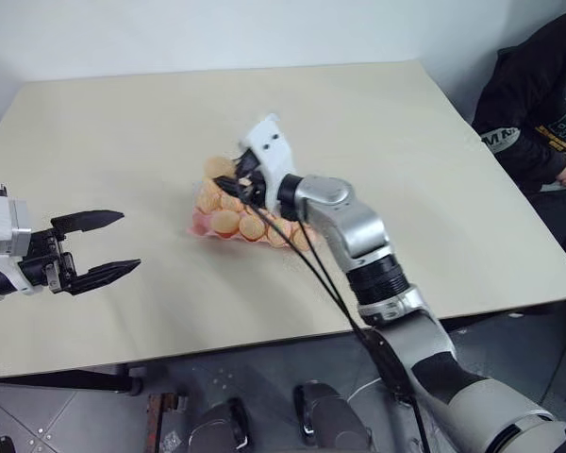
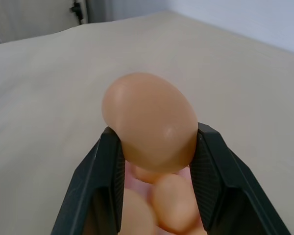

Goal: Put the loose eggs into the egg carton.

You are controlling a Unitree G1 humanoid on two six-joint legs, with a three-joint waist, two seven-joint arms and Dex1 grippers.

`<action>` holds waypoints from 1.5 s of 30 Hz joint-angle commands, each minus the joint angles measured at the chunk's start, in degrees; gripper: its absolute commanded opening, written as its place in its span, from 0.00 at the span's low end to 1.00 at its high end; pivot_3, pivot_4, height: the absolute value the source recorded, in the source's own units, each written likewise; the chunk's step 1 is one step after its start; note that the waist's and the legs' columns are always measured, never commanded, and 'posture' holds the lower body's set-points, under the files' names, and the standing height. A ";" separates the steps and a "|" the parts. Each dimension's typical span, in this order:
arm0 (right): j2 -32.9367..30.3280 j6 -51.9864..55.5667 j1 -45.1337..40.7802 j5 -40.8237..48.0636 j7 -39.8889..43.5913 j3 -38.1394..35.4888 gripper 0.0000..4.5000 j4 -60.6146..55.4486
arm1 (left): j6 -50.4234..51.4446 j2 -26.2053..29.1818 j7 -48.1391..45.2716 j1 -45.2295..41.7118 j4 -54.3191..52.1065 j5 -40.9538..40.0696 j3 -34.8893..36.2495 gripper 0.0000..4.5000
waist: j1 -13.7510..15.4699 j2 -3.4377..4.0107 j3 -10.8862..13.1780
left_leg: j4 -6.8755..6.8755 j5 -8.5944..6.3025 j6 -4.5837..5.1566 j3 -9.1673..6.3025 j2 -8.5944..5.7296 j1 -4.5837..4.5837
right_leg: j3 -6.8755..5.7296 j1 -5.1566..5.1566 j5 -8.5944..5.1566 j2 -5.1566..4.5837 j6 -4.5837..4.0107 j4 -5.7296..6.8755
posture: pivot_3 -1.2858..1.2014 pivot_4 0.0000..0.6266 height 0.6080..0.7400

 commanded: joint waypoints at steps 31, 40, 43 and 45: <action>11.92 -27.17 -13.74 -7.81 -1.98 4.74 0.33 36.11 | 0.08 -0.44 4.20 9.76 -9.12 -2.32 8.95 1.00 | -1.77 -0.06 -0.01 | -0.17 -0.13 -0.28 -0.10 0.02 0.01 | -0.13 0.01 -0.05 -0.04 -0.10 -0.08 | 0.52 0.24 1.00; 14.87 -27.01 -16.99 -7.69 -4.30 3.76 0.33 40.87 | 0.03 -0.27 4.31 10.23 -9.27 -2.37 9.79 1.00 | -1.80 -0.06 0.00 | -0.20 -0.14 -0.31 -0.10 0.02 0.01 | -0.14 0.00 -0.07 -0.05 -0.12 -0.10 | 0.52 0.24 1.00; 16.13 -26.38 -17.58 -6.78 -3.78 3.24 0.33 41.18 | -0.14 -0.38 4.76 10.51 -9.42 -2.16 10.13 1.00 | -1.80 -0.06 0.00 | -0.24 -0.14 -0.31 -0.10 0.02 0.01 | -0.13 0.00 -0.07 -0.05 -0.12 -0.16 | 0.52 0.24 1.00; 16.72 -26.03 -17.49 -6.48 -3.07 3.31 0.33 40.95 | -0.19 -0.41 4.76 10.91 -9.47 -2.22 10.44 1.00 | -1.80 -0.06 0.00 | -0.29 -0.14 -0.31 -0.10 0.02 0.01 | -0.13 0.01 -0.07 -0.05 -0.12 -0.20 | 0.52 0.24 1.00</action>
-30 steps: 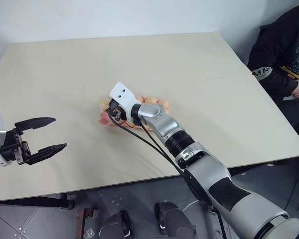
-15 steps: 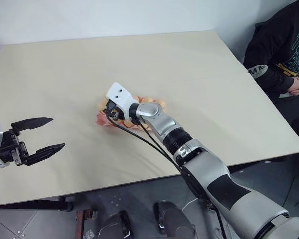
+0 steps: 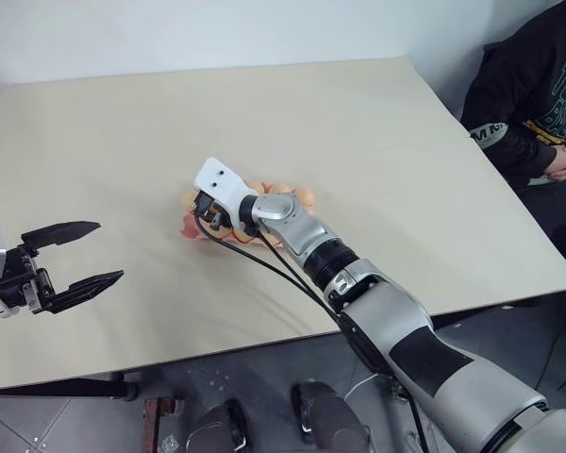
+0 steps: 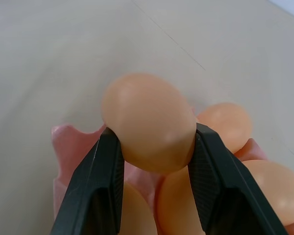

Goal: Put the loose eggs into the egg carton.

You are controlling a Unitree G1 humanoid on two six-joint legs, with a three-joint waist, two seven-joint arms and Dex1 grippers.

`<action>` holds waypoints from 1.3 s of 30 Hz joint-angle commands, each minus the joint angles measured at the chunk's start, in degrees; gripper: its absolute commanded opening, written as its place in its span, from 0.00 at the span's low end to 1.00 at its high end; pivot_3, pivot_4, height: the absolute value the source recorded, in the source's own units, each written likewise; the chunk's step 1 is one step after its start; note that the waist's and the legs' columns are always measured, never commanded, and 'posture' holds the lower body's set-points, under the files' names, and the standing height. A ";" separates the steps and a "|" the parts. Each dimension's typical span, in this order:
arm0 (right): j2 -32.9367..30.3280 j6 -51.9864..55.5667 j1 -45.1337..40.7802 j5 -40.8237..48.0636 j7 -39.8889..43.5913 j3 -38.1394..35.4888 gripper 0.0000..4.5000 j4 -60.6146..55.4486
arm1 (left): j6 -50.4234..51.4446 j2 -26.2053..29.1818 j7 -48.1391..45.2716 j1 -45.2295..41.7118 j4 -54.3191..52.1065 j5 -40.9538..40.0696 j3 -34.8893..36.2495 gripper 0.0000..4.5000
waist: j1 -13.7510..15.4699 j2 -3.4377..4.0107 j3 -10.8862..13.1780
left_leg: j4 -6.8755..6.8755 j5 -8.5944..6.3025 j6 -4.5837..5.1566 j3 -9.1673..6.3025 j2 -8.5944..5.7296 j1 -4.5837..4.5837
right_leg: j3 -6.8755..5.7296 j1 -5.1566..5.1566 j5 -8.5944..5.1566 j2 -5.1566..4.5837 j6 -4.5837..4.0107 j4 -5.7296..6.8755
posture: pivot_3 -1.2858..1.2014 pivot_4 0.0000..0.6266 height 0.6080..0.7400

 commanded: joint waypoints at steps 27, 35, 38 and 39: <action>12.16 1.72 -2.22 2.45 5.15 2.21 0.99 -3.79 | -1.65 -0.01 1.32 1.65 -1.14 -0.84 3.15 1.00 | 0.02 0.00 0.00 | -0.13 0.01 -0.03 0.00 0.00 0.00 | -0.03 0.00 0.00 0.00 0.00 -0.12 | 0.52 0.24 1.00; 7.34 6.86 0.72 6.83 11.39 1.78 0.99 -19.52 | -1.61 0.03 1.69 0.85 -0.88 -0.82 2.53 1.00 | 0.06 0.01 0.01 | -0.26 0.04 0.00 -0.01 0.01 -0.01 | -0.07 -0.01 0.00 0.00 -0.01 -0.23 | 0.52 0.24 1.00; 1.68 14.58 4.17 11.11 15.31 0.95 0.99 -33.49 | -1.63 0.31 1.51 0.40 -0.24 -0.74 2.30 1.00 | 0.27 -0.01 -0.01 | -0.32 0.05 0.01 -0.01 0.01 -0.02 | -0.16 -0.01 0.00 -0.01 -0.01 -0.30 | 0.52 0.24 1.00; 0.16 17.00 5.19 12.14 16.08 0.82 0.99 -37.18 | -1.63 0.38 1.45 0.28 -0.02 -0.70 2.26 1.00 | 0.39 -0.04 -0.02 | -0.35 0.06 0.04 -0.05 0.02 -0.02 | -0.23 -0.01 0.00 -0.02 -0.01 -0.31 | 0.52 0.24 1.00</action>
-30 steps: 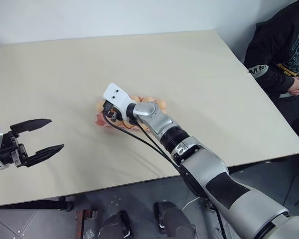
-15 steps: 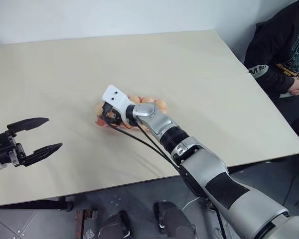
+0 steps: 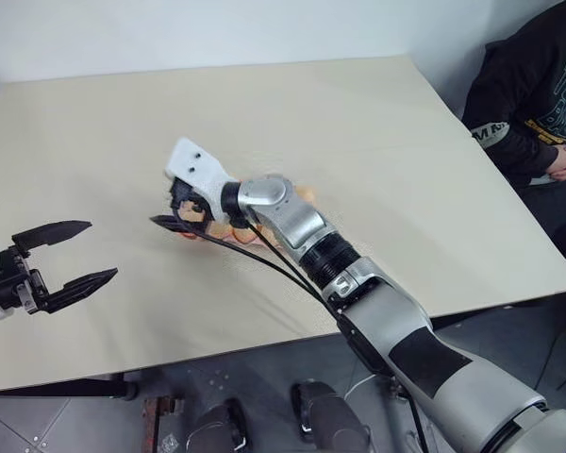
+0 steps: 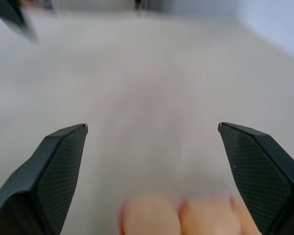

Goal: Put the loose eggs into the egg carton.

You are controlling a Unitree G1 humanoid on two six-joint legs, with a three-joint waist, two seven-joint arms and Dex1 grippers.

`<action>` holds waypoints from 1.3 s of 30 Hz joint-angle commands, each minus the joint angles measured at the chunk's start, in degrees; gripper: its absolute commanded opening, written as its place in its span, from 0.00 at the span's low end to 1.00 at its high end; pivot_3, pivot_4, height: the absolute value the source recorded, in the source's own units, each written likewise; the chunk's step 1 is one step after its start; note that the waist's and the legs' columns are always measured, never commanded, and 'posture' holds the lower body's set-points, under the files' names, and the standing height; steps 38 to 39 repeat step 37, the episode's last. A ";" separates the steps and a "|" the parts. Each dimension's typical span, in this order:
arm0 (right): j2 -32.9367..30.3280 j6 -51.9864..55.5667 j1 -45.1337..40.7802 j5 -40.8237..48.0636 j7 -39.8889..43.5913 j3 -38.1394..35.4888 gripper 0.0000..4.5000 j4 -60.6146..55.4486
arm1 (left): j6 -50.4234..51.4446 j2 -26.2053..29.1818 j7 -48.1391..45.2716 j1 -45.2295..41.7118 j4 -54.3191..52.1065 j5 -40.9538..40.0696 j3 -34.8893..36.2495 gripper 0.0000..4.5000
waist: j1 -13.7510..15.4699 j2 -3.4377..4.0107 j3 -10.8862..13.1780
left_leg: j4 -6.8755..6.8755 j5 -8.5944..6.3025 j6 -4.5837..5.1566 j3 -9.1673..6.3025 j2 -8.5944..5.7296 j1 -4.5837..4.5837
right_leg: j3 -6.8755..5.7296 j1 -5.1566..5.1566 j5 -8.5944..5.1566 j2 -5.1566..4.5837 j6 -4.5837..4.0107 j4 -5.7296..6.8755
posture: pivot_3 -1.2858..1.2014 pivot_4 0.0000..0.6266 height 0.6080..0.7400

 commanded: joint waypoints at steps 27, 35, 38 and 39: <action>-65.71 5.66 47.08 17.34 31.76 -33.37 0.99 -28.22 | 1.17 9.59 -4.28 -11.51 19.19 3.88 -4.30 1.00 | 3.64 0.06 0.07 | 0.15 0.02 0.10 -0.20 0.05 0.15 | -0.72 0.23 -0.13 -0.14 -0.26 -0.12 | 0.52 0.24 1.00; -65.60 1.92 43.54 17.38 30.50 -32.62 0.99 -23.56 | -1.53 10.21 -8.82 -12.24 21.89 4.19 -4.62 1.00 | 3.17 0.15 0.12 | 0.18 0.04 0.05 -0.27 0.09 0.15 | -0.76 0.23 -0.15 -0.17 -0.35 0.01 | 0.52 0.24 1.00; -65.24 1.24 43.08 17.12 30.28 -32.11 0.99 -22.99 | -2.01 9.79 -8.98 -12.70 21.26 3.96 -4.53 1.00 | 3.26 0.15 0.12 | 0.18 0.05 0.03 -0.32 0.11 0.14 | -0.80 0.24 -0.17 -0.16 -0.38 0.00 | 0.52 0.24 1.00; -65.24 1.24 43.08 17.12 30.28 -32.11 0.99 -22.99 | -2.01 9.79 -8.98 -12.70 21.26 3.96 -4.53 1.00 | 3.26 0.15 0.12 | 0.18 0.05 0.03 -0.32 0.11 0.14 | -0.80 0.24 -0.17 -0.16 -0.38 0.00 | 0.52 0.24 1.00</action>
